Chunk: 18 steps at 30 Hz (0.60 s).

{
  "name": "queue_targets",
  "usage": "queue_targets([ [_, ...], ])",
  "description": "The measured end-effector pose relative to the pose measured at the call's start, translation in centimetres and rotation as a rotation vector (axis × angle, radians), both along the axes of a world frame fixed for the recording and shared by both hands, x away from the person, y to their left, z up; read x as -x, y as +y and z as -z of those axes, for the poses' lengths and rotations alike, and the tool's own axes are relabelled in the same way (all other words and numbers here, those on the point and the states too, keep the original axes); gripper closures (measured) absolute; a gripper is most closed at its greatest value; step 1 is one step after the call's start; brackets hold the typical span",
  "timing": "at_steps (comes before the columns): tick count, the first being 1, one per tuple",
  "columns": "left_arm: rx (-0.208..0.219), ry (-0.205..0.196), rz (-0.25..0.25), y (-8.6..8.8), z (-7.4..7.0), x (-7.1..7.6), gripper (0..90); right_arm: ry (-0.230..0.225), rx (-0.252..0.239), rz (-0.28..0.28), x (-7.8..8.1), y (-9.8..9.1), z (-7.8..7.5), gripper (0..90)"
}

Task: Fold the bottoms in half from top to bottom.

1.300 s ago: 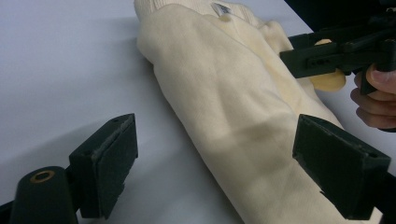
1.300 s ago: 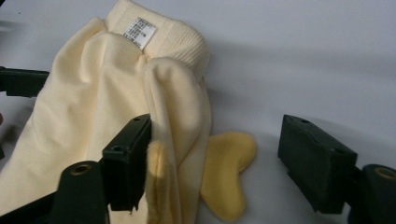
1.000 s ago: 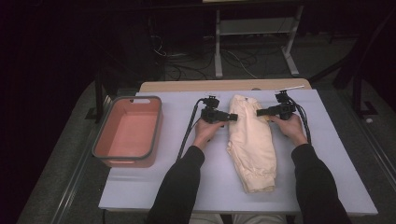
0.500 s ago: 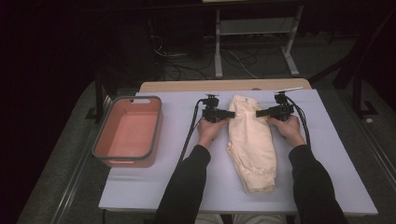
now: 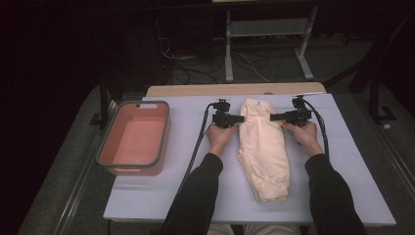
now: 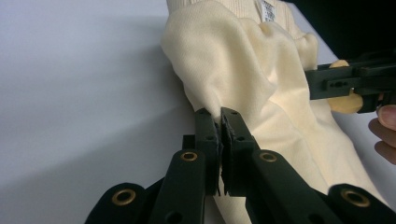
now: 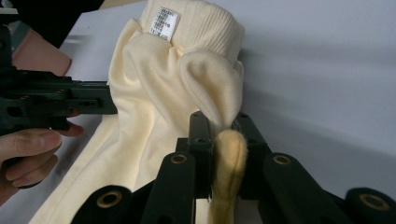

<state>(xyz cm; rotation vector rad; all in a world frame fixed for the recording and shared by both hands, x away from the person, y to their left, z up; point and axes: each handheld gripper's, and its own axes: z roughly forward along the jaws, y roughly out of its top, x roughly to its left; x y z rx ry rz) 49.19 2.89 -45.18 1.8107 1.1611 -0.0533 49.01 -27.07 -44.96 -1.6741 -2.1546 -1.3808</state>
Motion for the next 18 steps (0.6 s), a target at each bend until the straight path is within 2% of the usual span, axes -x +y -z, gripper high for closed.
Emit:
queue_targets([
  [8, 0.050, -0.092, 0.016, 0.9, -0.8, 1.0, 86.3, -0.107, 0.004, -0.064, 0.8, 0.1, -1.5, 78.8],
  [13, 0.074, -0.140, 0.030, 1.4, -1.1, 1.6, 86.2, -0.151, -0.004, -0.092, 1.2, 0.1, -2.1, 78.8],
  [18, 0.092, -0.165, 0.039, 1.5, -1.5, 2.2, 86.3, -0.177, -0.002, -0.107, 1.8, 0.0, -2.7, 78.7],
])
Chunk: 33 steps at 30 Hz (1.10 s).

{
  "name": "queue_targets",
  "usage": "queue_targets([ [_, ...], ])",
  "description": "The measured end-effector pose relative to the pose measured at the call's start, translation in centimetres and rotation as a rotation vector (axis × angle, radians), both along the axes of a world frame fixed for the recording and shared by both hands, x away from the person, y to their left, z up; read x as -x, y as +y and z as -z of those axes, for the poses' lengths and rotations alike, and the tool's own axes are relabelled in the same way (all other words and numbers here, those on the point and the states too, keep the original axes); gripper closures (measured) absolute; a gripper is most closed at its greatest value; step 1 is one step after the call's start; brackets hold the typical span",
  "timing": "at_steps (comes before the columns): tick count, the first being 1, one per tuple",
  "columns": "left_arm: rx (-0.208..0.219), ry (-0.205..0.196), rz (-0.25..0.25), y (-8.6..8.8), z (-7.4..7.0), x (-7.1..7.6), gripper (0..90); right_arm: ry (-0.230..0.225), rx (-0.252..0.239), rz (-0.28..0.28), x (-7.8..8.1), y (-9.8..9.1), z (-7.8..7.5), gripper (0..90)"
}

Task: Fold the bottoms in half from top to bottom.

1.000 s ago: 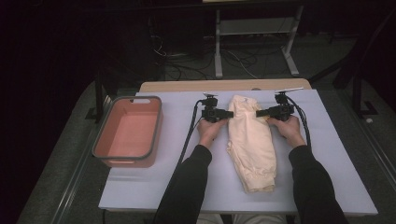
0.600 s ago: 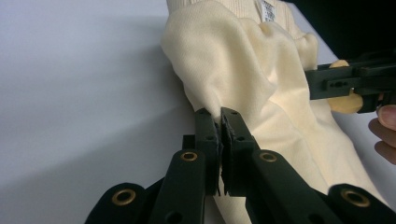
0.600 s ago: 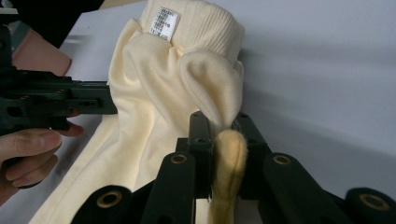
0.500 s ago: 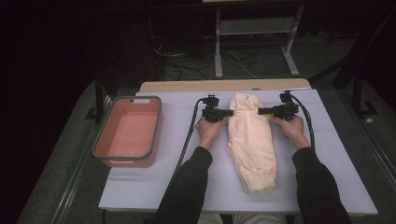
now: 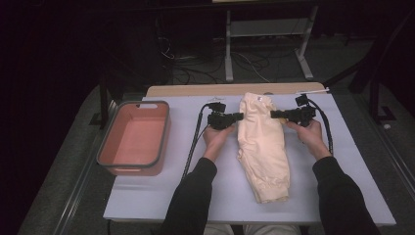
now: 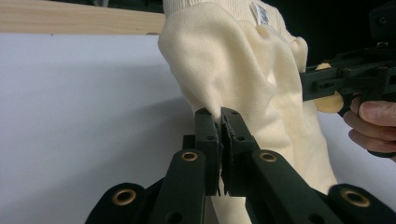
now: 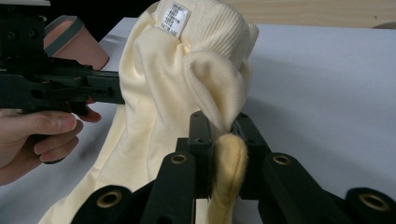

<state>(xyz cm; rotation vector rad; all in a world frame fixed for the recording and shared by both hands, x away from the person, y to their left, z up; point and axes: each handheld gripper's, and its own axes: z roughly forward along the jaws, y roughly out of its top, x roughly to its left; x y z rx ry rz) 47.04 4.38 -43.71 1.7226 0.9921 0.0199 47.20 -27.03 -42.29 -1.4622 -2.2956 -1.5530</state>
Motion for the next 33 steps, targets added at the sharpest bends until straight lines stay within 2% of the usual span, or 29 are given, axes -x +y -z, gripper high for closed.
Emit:
queue_targets([
  [7, 0.009, -0.032, 0.016, 0.2, -0.8, 0.7, 86.3, -0.019, -0.008, -0.007, 0.6, -0.2, -0.5, 78.7],
  [14, 0.024, -0.047, 0.030, 0.4, -1.1, 1.2, 86.4, -0.037, -0.015, -0.014, 1.2, -0.2, -0.9, 78.7],
  [29, 0.048, -0.079, 0.058, 0.5, -2.0, 2.6, 86.3, -0.062, -0.002, -0.013, 2.4, -0.3, -1.6, 78.7],
  [33, 0.049, -0.089, 0.069, 0.4, -2.2, 3.2, 86.4, -0.067, 0.016, -0.003, 3.1, -0.2, -1.8, 78.7],
])
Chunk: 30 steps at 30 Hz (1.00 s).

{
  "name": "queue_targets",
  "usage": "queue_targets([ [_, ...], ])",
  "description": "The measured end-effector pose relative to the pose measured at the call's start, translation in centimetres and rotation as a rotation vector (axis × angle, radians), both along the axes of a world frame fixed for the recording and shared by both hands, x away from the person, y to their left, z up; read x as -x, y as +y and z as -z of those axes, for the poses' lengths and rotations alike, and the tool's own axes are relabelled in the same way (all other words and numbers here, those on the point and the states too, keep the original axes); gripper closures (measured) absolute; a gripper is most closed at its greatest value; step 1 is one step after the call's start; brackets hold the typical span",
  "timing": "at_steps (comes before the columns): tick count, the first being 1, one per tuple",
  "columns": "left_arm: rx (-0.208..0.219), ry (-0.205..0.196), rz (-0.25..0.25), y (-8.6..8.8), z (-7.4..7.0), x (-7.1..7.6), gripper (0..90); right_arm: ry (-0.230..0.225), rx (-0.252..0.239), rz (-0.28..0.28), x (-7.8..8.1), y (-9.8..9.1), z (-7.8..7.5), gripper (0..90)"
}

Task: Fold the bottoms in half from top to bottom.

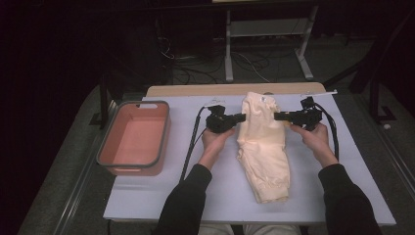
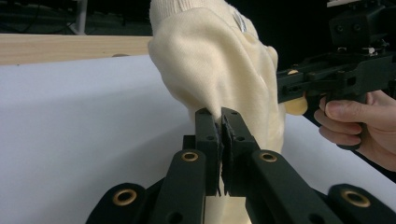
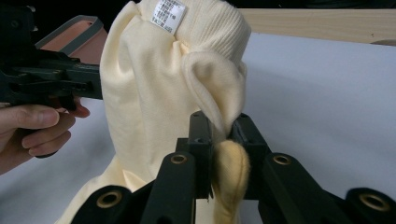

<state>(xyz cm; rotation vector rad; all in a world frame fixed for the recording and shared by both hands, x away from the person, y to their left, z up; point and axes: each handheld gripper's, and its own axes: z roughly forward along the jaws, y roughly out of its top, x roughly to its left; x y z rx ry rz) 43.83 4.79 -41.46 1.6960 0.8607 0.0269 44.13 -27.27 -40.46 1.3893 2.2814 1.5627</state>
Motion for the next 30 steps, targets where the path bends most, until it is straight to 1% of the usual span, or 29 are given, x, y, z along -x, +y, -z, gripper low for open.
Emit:
queue_targets([
  [5, -0.004, -0.010, 0.009, 0.1, -0.4, 0.7, 86.4, -0.019, 0.004, 0.000, 0.9, 0.0, -0.4, 78.7],
  [11, 0.002, -0.020, 0.020, 0.2, -0.5, 1.4, 86.4, -0.033, 0.011, -0.014, 1.9, 0.0, -0.8, 78.6],
  [16, 0.010, -0.021, 0.028, 0.4, -0.5, 1.9, 86.4, -0.048, -0.002, -0.025, 2.6, -0.1, -0.8, 78.6],
  [19, 0.012, -0.025, 0.034, 0.5, -0.5, 2.2, 86.3, -0.048, -0.004, -0.029, 2.8, -0.1, -0.7, 78.6],
  [23, 0.004, -0.032, 0.045, 0.4, -0.7, 2.6, 86.4, -0.047, -0.001, -0.031, 3.1, -0.2, -0.7, 78.6],
  [30, -0.002, -0.034, 0.057, 0.5, -0.6, 3.1, 86.3, -0.043, 0.004, -0.039, 3.6, -0.2, -0.7, 78.6],
])
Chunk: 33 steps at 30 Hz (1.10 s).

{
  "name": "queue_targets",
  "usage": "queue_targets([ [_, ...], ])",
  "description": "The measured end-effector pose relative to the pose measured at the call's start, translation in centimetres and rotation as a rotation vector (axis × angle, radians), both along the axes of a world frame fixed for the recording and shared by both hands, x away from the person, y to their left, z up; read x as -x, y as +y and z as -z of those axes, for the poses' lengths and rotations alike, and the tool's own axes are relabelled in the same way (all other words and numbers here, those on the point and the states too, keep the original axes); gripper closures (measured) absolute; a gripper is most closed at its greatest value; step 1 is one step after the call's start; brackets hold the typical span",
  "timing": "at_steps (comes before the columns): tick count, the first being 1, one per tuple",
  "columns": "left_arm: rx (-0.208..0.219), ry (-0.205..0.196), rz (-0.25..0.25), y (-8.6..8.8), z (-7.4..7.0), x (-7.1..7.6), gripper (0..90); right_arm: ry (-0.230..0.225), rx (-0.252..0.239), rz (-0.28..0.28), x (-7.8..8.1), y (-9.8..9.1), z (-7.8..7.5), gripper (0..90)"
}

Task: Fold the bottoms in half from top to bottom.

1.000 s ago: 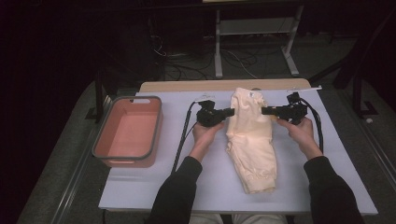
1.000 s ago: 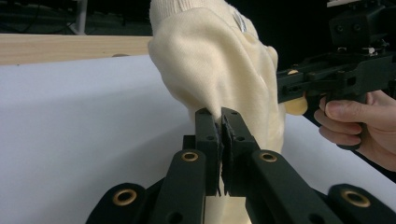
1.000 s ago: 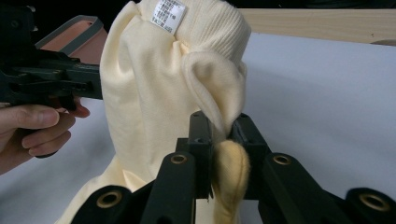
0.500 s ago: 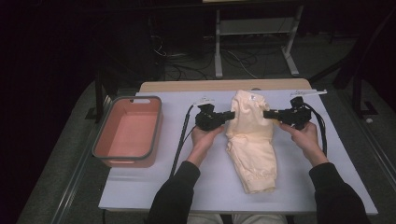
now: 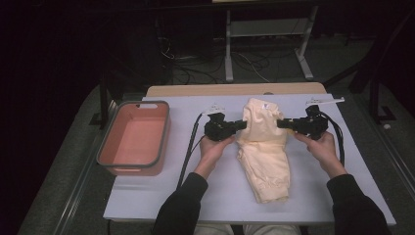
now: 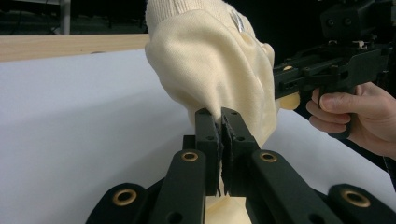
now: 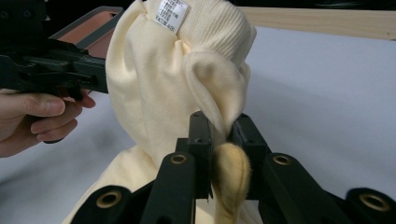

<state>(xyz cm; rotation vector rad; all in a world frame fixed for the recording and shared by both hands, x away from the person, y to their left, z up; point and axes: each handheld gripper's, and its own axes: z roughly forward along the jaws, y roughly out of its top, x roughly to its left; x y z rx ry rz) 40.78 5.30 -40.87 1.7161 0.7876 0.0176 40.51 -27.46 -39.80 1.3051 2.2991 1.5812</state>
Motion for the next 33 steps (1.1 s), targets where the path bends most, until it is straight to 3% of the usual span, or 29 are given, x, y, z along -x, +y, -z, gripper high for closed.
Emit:
queue_targets([
  [17, -0.048, -0.030, 0.044, 0.0, -0.5, 1.8, 86.2, 0.000, 0.013, 0.001, 2.0, 0.1, 0.0, 78.5],
  [33, -0.062, -0.052, 0.094, 0.2, 0.5, 4.0, 86.2, 0.005, 0.035, -0.011, 4.2, 0.3, 0.9, 78.5],
])
